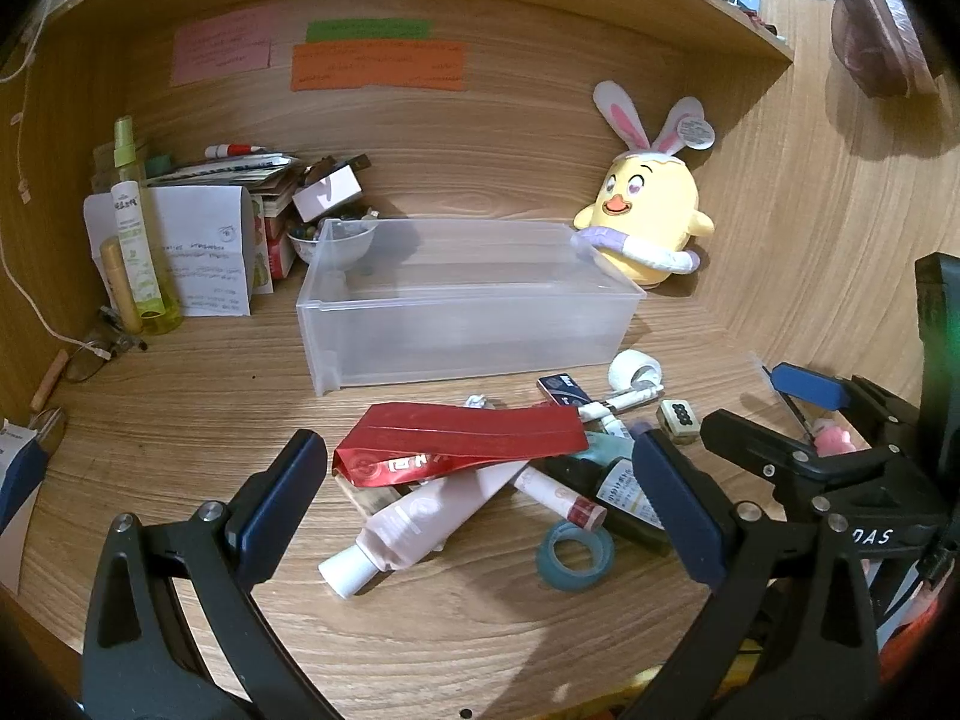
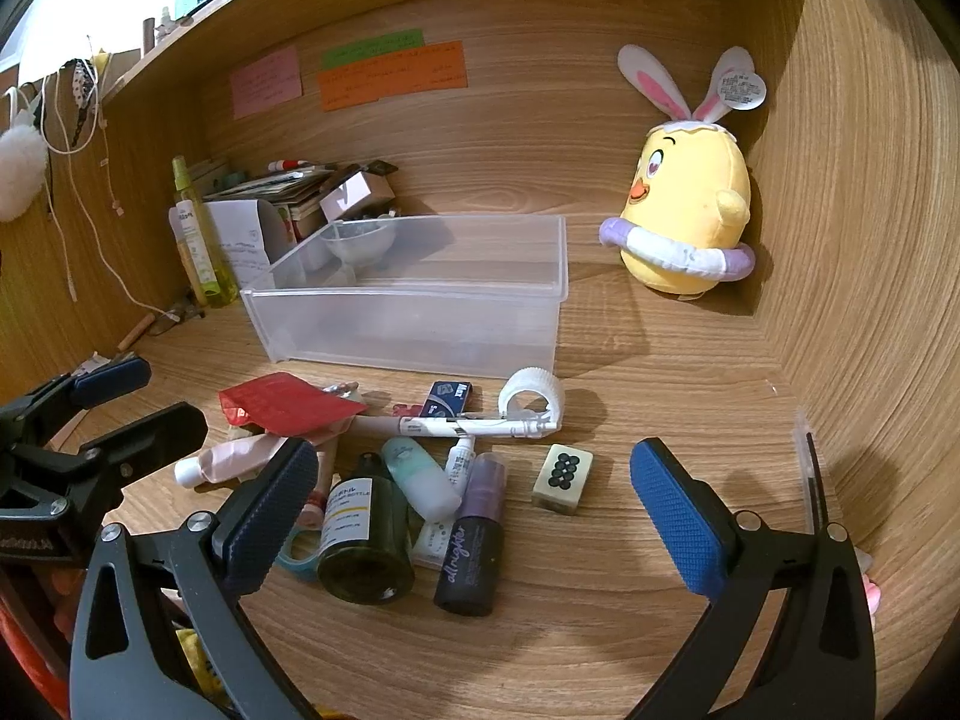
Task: Organize objects
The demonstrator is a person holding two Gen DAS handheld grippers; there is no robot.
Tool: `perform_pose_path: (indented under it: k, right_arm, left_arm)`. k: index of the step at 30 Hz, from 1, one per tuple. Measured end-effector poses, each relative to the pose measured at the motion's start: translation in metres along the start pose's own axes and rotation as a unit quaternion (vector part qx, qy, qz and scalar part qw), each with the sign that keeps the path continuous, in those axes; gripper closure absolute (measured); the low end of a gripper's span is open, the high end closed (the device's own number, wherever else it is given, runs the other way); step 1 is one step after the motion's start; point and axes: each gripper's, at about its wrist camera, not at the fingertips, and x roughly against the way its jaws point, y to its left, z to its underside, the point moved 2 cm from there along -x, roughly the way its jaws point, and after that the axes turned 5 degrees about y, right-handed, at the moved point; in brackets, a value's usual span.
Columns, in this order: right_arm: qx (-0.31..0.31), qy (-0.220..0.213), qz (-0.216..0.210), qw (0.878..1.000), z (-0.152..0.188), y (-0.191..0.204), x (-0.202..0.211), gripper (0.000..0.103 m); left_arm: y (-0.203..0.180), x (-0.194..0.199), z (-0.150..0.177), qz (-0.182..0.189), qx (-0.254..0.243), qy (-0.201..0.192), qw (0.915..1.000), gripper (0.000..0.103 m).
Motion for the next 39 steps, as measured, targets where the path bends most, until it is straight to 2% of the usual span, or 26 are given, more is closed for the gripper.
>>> perform_pose_path:
  k: [16, 28, 34, 39]
  right_arm:
    - [-0.002, 0.005, -0.005, 1.000, 0.001, 0.001, -0.002, 0.000]
    - [-0.001, 0.010, -0.014, 1.000, 0.003, 0.001, -0.006, 0.000]
    - [-0.001, 0.001, -0.008, 1.000, 0.002, -0.007, -0.003, 0.000]
    - [-0.011, 0.001, 0.005, 1.000, 0.002, -0.023, -0.004, 0.000]
  left_arm:
    - [-0.002, -0.001, 0.004, 0.003, -0.004, 0.000, 1.0000, 0.000]
    - [0.002, -0.002, 0.005, 0.019, 0.000, 0.006, 0.9998, 0.000]
    - [0.020, -0.002, 0.005, 0.009, 0.017, 0.006, 0.9998, 0.000]
    - [0.043, -0.011, 0.009, -0.004, 0.034, 0.023, 0.9992, 0.000]
